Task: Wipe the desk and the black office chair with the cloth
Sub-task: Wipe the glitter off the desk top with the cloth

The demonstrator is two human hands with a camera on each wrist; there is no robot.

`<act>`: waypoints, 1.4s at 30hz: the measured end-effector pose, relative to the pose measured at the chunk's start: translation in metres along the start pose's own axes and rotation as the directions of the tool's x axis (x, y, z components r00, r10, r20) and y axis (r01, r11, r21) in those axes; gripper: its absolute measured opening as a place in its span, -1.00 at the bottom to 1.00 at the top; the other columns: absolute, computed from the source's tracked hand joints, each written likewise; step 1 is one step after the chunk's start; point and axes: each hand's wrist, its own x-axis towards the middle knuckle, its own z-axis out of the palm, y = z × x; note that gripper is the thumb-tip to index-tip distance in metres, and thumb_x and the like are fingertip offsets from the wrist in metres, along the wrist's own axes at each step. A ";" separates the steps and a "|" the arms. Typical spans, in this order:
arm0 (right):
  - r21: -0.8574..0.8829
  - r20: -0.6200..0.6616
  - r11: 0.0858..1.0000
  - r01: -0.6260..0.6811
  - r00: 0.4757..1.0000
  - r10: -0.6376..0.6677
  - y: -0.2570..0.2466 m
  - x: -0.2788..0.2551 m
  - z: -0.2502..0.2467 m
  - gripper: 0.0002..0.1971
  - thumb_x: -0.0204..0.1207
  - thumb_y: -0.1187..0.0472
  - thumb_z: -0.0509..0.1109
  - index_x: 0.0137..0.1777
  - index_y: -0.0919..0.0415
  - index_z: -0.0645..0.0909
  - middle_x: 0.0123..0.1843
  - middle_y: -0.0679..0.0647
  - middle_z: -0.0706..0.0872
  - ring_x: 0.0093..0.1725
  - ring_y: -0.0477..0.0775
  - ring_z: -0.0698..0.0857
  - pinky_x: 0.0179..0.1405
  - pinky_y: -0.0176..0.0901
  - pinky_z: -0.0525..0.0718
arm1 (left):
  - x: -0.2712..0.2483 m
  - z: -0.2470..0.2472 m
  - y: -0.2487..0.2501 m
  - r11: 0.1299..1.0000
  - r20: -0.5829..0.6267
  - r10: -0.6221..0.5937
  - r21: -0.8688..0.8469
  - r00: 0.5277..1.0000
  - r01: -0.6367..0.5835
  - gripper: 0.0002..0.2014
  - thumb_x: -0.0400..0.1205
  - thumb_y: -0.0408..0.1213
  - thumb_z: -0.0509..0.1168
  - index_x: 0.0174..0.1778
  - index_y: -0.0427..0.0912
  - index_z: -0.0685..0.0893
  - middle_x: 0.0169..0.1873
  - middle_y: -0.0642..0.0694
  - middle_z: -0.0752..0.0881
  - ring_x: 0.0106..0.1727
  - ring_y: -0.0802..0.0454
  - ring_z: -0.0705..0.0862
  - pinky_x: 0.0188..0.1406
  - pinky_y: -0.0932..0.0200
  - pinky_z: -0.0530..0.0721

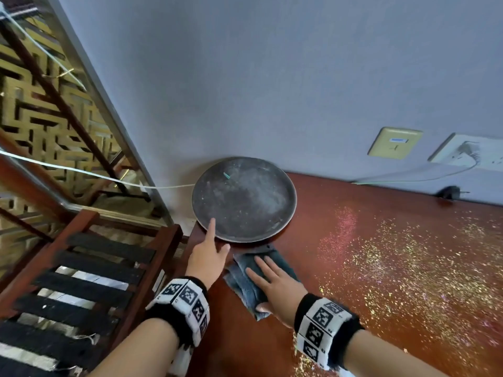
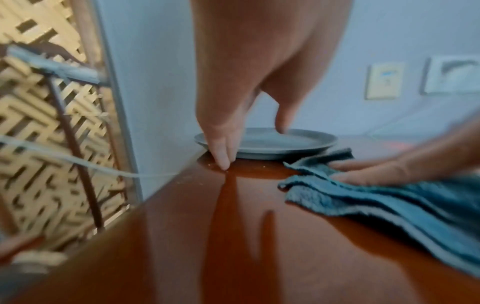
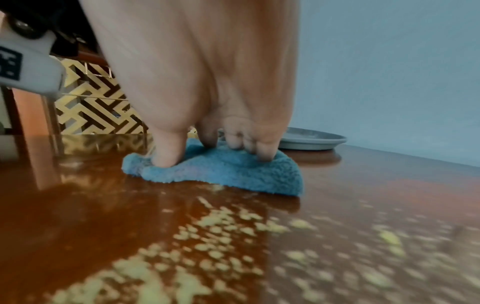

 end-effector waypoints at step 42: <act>-0.286 0.124 0.900 0.328 0.944 -0.305 0.077 0.055 -0.061 -0.28 0.68 -0.06 0.10 0.66 0.02 -0.27 0.66 0.07 -0.38 0.61 0.06 -0.41 0.61 0.00 -0.23 | 0.023 -0.086 0.031 0.256 0.046 -0.448 -0.950 0.893 0.177 -0.52 0.67 -0.65 0.06 0.53 -0.35 0.28 0.34 -0.39 0.55 0.16 -0.32 0.65 -0.26 -0.12 0.67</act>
